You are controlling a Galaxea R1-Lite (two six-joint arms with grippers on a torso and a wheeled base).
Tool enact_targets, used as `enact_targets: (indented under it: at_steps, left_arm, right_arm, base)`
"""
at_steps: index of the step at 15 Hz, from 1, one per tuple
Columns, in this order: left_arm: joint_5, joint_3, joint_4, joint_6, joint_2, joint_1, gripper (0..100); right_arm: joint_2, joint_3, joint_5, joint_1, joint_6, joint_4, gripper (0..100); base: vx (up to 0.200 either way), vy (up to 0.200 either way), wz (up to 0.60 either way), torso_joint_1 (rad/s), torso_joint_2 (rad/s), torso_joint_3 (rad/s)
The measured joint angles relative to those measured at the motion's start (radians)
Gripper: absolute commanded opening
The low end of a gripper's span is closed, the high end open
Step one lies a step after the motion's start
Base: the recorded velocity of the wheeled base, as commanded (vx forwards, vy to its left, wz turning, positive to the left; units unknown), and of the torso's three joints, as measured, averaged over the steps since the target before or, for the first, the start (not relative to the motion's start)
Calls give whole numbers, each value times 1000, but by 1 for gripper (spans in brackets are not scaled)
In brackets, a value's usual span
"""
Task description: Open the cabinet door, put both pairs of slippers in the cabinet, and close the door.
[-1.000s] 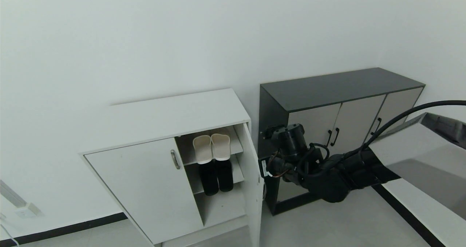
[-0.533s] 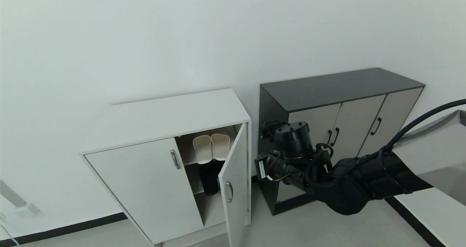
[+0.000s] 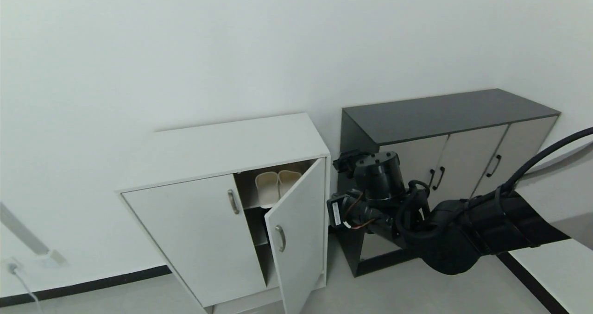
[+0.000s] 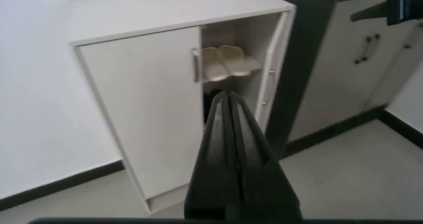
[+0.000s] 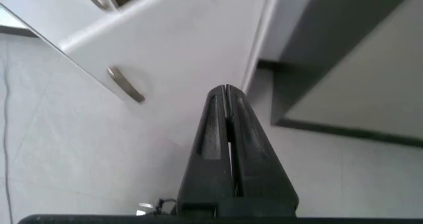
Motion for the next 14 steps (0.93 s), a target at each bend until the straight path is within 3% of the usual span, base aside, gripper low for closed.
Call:
enact_targets:
  at_steps: [2, 13, 14]
  left_arm:
    - [1, 0, 1, 0, 0, 0, 0]
    - [0, 0, 2, 1, 0, 0, 0]
    - [0, 0, 1, 2, 0, 0, 0]
  right_arm:
    - [0, 1, 18, 2, 2, 0, 0]
    - [-30, 135, 39, -18, -3, -114, 0]
    - [-40, 153, 43, -20, -4, -116, 0]
  base:
    - [0, 0, 600, 7, 5, -2]
    - [0, 0, 0, 0, 0, 0]
    - [200, 0, 0, 7, 2, 2]
